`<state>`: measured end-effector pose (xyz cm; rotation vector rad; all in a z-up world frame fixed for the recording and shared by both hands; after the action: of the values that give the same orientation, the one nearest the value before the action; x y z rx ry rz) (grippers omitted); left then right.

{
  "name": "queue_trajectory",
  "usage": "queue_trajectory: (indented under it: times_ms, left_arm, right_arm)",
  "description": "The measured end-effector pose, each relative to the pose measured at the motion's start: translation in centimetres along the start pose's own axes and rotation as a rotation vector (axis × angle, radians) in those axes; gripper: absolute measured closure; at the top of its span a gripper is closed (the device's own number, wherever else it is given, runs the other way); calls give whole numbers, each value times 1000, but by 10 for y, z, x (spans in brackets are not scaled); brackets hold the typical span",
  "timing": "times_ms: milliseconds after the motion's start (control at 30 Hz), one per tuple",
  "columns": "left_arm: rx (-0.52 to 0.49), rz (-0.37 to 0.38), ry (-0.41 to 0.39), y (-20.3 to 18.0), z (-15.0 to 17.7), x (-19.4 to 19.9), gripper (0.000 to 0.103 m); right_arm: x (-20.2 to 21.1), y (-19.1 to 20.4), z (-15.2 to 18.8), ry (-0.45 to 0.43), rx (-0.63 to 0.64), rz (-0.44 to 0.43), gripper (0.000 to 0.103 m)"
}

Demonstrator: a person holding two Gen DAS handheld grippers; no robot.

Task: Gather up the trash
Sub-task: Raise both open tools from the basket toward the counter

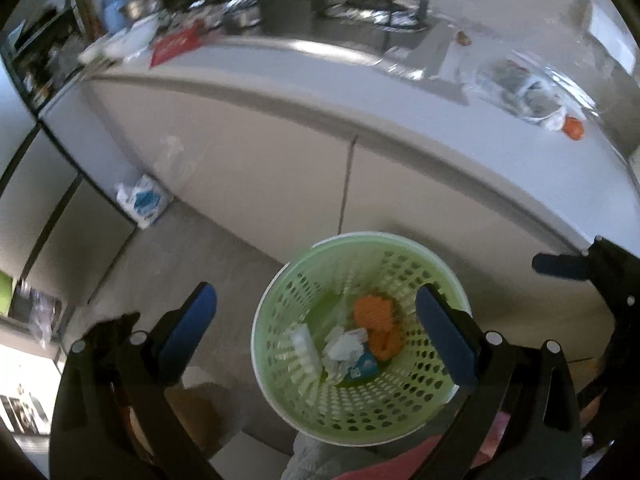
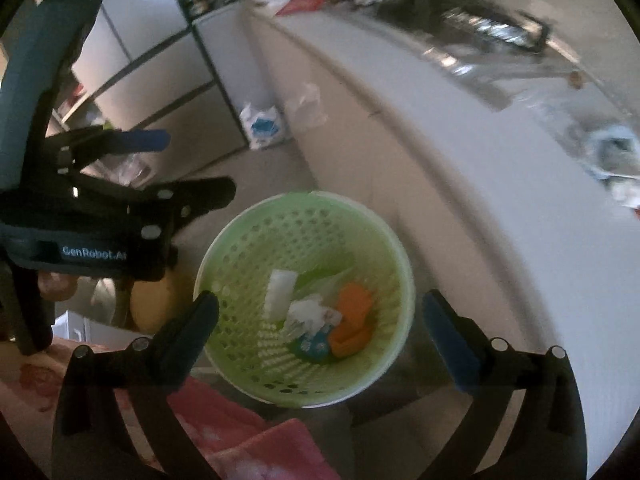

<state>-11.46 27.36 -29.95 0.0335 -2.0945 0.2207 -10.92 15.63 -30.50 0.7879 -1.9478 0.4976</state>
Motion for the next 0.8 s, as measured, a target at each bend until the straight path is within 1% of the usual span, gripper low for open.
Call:
queue_trajectory:
  times_ms: [167, 400, 567, 700, 800]
  left_arm:
    - [-96, 34, -23, -34, -30, 5, 8]
    - [-213, 114, -34, -97, -78, -8, 8]
    - [-301, 166, -38, -152, -122, -34, 8]
    - [-337, 201, -43, -187, -153, -57, 8]
    - [-341, 228, -37, -209, -180, -79, 8]
  right_arm:
    - [25, -47, -8, -57, -93, 54, 2]
    - [43, -129, -1, -95, -207, 156, 3]
    - [55, -183, 0, -121, -269, 218, 2]
    - [60, -225, -4, -139, -300, 272, 2]
    - [61, -256, -9, -153, -325, 308, 2]
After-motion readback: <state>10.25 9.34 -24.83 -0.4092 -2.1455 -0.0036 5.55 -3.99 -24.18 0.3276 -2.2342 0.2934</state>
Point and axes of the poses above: each gripper's, at about its wrist camera, not at the fingertips, and x roughly against the way its jaws point, y to its left, z to its underside, the point moved 8 cm from there along -x, roughly the way its jaws point, and after that the axes turned 10 degrees about z, right-handed, at the moved point
